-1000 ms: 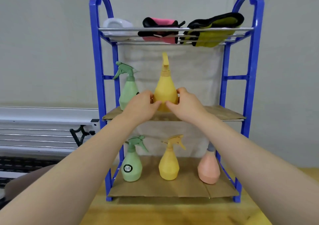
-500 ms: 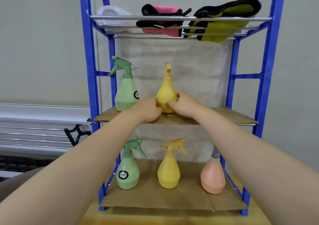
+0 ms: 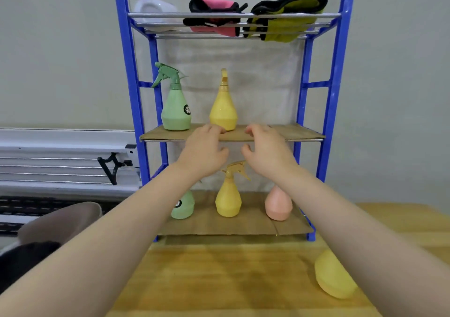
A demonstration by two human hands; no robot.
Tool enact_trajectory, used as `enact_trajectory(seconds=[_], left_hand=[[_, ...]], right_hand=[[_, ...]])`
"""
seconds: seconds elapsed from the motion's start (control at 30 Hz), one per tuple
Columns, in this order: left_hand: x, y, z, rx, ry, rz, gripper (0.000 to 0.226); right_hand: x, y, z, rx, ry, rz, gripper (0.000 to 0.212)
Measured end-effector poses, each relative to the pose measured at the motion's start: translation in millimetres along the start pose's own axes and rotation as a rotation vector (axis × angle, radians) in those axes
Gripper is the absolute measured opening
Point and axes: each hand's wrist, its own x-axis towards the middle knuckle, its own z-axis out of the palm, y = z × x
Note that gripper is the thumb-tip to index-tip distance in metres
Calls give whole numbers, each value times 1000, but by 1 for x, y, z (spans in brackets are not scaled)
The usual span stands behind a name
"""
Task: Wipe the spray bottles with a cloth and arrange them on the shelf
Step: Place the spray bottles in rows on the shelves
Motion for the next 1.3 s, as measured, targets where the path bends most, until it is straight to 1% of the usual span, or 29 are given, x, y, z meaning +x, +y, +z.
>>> enact_trajectory(seconds=[0.07, 0.17, 0.27, 0.4, 0.53, 0.6, 0.7, 0.8, 0.87, 0.93, 1.0, 1.1, 1.23, 1.3], left_hand=[[-26, 14, 7, -15, 9, 52, 46], [-62, 31, 23, -36, -66, 90, 43], [-95, 45, 42, -107, -173, 73, 45], [-135, 67, 69, -256, -297, 29, 42], [-166, 86, 99, -319, -361, 21, 45], [-177, 94, 117, -318, -395, 2, 45], [-189, 107, 140, -358, -491, -46, 50], [-192, 121, 159, -398, -587, -86, 56], [-193, 129, 171, -413, -628, -106, 59], [-193, 137, 180, -432, -649, -125, 61], [-192, 147, 185, -485, -667, -141, 58], [-190, 157, 190, -565, -662, -144, 56], [-186, 161, 203, -564, -707, -172, 79], [-185, 161, 210, -564, -705, -184, 85]], right_hand=[[-31, 1, -3, 60, 5, 13, 33], [-73, 2, -4, 85, -28, 51, 29], [-112, 7, -5, 81, -57, 65, 26], [-161, 22, 0, 78, -76, 116, 17], [-207, 41, 2, 128, -75, 173, 18], [-230, 56, 1, 140, -82, 222, 18], [-260, 81, 1, 142, -135, 338, 19], [-280, 105, -1, 107, -213, 509, 25], [-289, 118, -3, 59, -263, 596, 33], [-295, 129, -4, 33, -317, 651, 42], [-298, 137, -3, 59, -332, 690, 46], [-297, 146, -2, 81, -339, 685, 54], [-292, 153, 2, 164, -337, 654, 65], [-290, 156, 5, 164, -342, 650, 70]])
